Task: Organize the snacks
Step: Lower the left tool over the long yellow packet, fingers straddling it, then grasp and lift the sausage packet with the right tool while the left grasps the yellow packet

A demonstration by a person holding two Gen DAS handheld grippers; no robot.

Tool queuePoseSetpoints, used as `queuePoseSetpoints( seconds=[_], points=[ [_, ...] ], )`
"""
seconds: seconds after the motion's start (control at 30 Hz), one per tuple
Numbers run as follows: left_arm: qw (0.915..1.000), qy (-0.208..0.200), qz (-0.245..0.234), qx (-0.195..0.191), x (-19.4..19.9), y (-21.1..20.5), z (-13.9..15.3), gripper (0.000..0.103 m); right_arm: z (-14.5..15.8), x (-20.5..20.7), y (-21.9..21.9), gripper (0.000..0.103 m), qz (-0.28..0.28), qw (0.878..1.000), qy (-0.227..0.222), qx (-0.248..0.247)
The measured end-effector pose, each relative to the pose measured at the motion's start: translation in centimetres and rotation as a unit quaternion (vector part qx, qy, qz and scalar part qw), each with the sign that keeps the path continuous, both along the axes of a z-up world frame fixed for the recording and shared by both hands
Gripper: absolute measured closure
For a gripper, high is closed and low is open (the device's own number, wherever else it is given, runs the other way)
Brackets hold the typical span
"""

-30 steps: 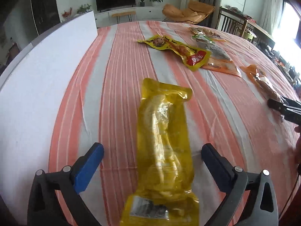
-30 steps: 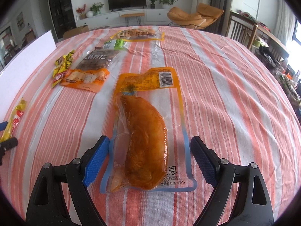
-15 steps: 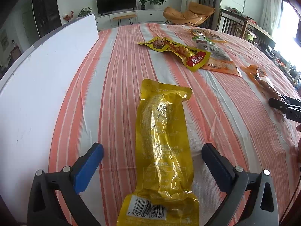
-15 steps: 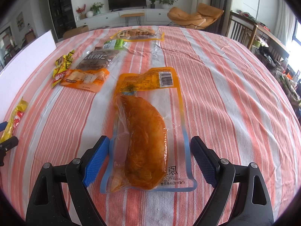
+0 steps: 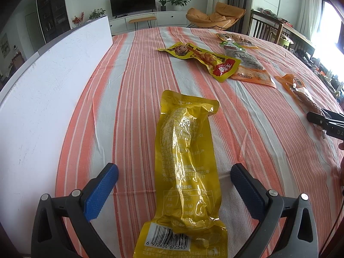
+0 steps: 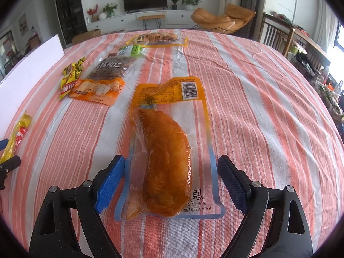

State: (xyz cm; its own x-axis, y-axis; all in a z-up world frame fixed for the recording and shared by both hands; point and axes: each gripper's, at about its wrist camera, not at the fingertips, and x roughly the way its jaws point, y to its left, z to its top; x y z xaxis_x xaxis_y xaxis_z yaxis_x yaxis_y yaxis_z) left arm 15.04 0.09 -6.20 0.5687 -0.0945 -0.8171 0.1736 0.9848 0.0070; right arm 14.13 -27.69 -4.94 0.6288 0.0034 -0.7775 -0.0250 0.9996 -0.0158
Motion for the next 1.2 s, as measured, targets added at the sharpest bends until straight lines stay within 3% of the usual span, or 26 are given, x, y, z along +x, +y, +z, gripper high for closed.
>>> queuePoseSetpoints(
  seconds=[0.67, 0.77, 0.9, 1.03, 1.07, 1.13, 1.17, 1.2],
  points=[
    [1.0, 0.0, -0.001, -0.001, -0.1, 0.0, 0.0, 0.0, 0.0, 0.0, -0.1, 0.013, -0.001, 1.0, 0.0, 0.003],
    [1.0, 0.001, -0.002, -0.001, -0.2, 0.1, 0.0, 0.0, 0.0, 0.1, -0.3, 0.008, 0.008, 1.0, 0.002, 0.015],
    [0.9997, 0.014, -0.02, 0.003, 0.0, 0.1, 0.1, 0.0, 0.6, 1.4, -1.0, 0.008, 0.027, 0.997, 0.057, 0.041],
    [0.9978, 0.053, -0.039, 0.01, 0.6, -0.2, 0.3, 0.0, 1.2, 3.9, -2.1, 0.008, 0.003, 0.987, 0.13, 0.099],
    [0.9977, 0.055, -0.04, 0.01, 0.6, -0.3, 0.4, 0.003, 1.2, 4.8, -2.0, 0.009, 0.001, 0.984, 0.15, 0.094],
    [0.9975, 0.046, -0.052, 0.008, 0.2, -0.6, 0.7, 0.017, 1.0, 6.1, -1.3, 0.008, 0.007, 0.983, 0.172, 0.067],
    [0.997, 0.039, -0.066, 0.005, -0.2, -0.9, 1.0, 0.04, 0.9, 6.5, -0.8, 0.008, 0.015, 0.982, 0.18, 0.048],
    [0.997, 0.033, -0.069, 0.011, -0.5, -1.1, 1.3, 0.054, 0.6, 6.7, -0.2, 0.011, 0.023, 0.982, 0.187, 0.02]
  ],
)
